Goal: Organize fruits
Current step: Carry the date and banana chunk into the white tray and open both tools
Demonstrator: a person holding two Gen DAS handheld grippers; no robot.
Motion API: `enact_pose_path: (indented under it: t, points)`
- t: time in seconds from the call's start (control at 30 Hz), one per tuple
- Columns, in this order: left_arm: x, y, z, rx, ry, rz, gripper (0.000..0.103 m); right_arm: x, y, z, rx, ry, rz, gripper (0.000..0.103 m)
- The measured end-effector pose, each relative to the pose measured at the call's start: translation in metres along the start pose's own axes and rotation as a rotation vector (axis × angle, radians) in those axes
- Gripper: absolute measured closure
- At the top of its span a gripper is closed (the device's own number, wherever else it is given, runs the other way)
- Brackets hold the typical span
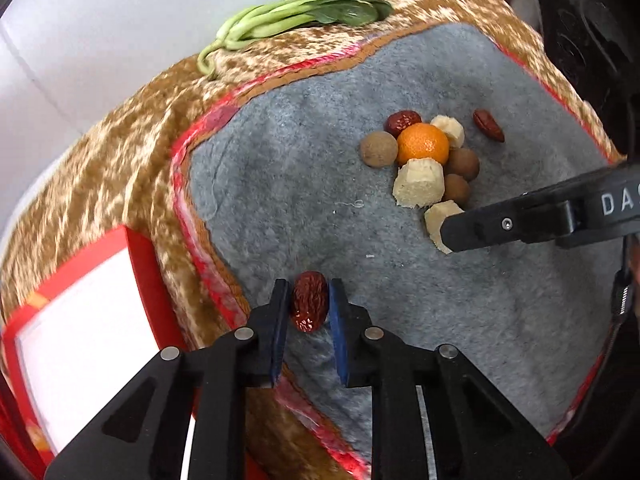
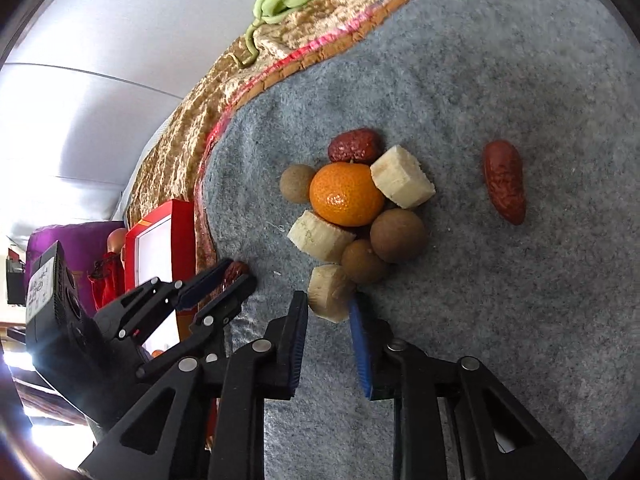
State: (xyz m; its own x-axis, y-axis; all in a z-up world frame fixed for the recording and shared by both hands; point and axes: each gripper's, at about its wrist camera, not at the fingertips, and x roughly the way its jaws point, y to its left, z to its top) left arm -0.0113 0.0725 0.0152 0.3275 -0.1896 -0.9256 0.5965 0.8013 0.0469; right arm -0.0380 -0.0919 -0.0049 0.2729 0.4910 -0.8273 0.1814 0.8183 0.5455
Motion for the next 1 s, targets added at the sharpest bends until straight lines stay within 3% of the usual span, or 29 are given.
enact_pose_path:
  t: [0.23, 0.63, 1.0]
  points:
    - [-0.023, 0.003, -0.017, -0.123, -0.015, 0.025, 0.086, -0.006, 0.014, -0.005, -0.038, -0.006, 0.012, 0.087]
    - [-0.082, 0.020, -0.056, -0.291, -0.173, 0.044, 0.086, -0.011, 0.036, -0.010, -0.086, -0.034, 0.048, 0.087]
    - [-0.118, 0.050, -0.119, -0.475, -0.252, 0.152, 0.086, -0.001, 0.091, -0.038, -0.229, -0.028, 0.189, 0.087]
